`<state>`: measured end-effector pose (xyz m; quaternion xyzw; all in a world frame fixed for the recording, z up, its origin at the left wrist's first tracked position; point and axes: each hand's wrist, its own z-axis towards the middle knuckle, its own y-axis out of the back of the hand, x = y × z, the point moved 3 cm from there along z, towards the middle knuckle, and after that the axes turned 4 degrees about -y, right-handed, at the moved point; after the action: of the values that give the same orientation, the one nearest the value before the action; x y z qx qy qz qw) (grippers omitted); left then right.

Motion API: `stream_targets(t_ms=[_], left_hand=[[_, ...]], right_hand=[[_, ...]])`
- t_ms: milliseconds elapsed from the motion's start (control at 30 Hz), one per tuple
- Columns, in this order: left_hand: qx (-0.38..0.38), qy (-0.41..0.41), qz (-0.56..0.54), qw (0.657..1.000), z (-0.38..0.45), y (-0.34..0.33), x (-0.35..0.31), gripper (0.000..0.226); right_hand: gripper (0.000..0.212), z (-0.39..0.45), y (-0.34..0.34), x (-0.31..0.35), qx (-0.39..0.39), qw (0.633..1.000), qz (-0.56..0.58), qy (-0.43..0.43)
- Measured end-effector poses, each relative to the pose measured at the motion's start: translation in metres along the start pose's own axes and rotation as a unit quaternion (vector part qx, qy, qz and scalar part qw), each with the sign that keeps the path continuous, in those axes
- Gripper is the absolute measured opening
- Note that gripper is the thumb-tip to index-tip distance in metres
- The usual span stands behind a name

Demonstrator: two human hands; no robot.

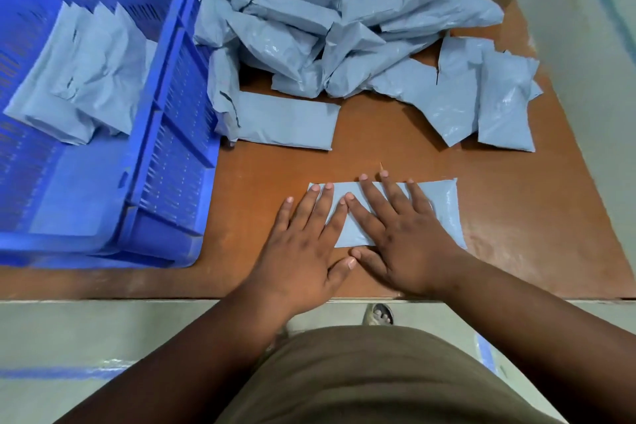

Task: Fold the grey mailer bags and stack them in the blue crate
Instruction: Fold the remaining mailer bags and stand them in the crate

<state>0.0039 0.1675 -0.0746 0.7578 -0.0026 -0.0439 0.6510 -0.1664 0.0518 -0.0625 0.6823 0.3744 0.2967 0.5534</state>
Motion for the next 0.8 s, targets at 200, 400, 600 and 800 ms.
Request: stream_targets(t_ms=[200, 400, 600, 800], left_hand=[[0.006, 0.003, 0.002, 1.0, -0.001, 0.004, -0.002, 0.089], [-0.029, -0.032, 0.015, 0.999, 0.009, 0.025, -0.014, 0.084], [-0.018, -0.075, 0.033, 0.997, 0.045, 0.024, -0.044, 0.088], [-0.012, -0.066, 0.028, 0.997, 0.052, 0.019, -0.047, 0.09]], right_hand=[[0.081, -0.003, 0.005, 0.0, 0.005, 1.0, 0.01, 0.0], [0.08, -0.023, 0.015, -0.026, -0.022, 0.999, 0.025, -0.043], [0.082, -0.045, -0.004, -0.057, -0.011, 0.997, 0.038, -0.066], [0.086, -0.039, -0.016, -0.062, -0.008, 0.997, 0.046, -0.057]])
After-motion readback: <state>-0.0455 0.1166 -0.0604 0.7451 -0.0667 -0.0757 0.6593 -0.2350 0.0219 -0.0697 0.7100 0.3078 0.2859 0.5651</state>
